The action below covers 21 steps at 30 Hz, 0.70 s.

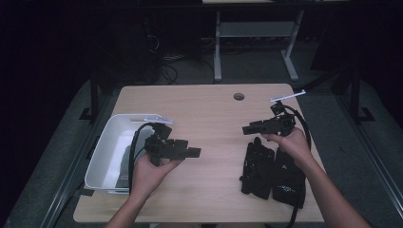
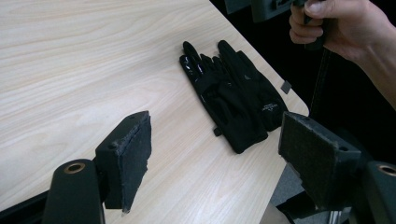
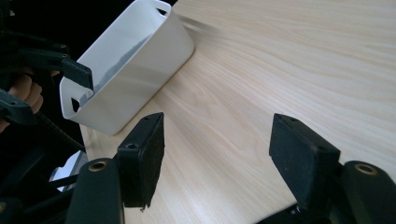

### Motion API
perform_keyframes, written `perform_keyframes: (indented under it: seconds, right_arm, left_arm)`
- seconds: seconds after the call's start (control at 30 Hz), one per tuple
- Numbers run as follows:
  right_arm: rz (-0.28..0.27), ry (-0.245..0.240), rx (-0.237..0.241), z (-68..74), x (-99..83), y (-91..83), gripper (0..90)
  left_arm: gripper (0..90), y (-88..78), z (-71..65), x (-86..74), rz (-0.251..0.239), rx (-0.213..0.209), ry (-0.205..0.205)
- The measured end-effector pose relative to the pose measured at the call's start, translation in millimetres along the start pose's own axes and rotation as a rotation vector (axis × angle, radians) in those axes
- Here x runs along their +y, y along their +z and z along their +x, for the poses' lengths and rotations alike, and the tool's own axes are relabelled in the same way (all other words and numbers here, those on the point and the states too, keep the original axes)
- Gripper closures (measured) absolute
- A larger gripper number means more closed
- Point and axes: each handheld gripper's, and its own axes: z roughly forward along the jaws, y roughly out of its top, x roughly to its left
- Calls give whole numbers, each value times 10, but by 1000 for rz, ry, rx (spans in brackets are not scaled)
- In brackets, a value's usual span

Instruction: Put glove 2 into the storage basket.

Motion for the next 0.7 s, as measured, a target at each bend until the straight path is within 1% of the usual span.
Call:
perform_keyframes:
  seconds: [0.03, 0.17, 0.2, 0.43, 0.47, 0.53, 0.57, 0.6, 0.7]
  right_arm:
    - [2, -1, -4, -16, -19, -10, 351]
    - [3, 15, -15, -60, -88, -56, 351]
    - [0, 9, -18, -75, -104, -65, 351]
    - [8, 12, -40, -118, -198, -131, 348]
    - [5, 5, -42, -126, -213, -141, 348]
    - [9, 11, -52, -139, -245, -166, 348]
    - [14, 22, -55, -139, -259, -180, 348]
    - [11, 15, -59, -149, -278, -193, 348]
    - [9, 20, -67, -175, -334, -238, 348]
  left_arm:
    - [252, 21, -10, 1, -1, -1, -6]
    - [252, 102, -33, 10, 12, -8, 7]
    - [252, 123, -39, 13, 13, -11, 9]
    - [252, 259, -77, 19, 23, -24, 16]
    - [252, 275, -79, 19, 25, -29, 18]
    - [252, 313, -90, 18, 26, -29, 19]
    - [251, 331, -96, 17, 29, -29, 21]
    - [251, 349, -101, 17, 32, -31, 28]
    - [250, 407, -128, 15, 41, -34, 31]
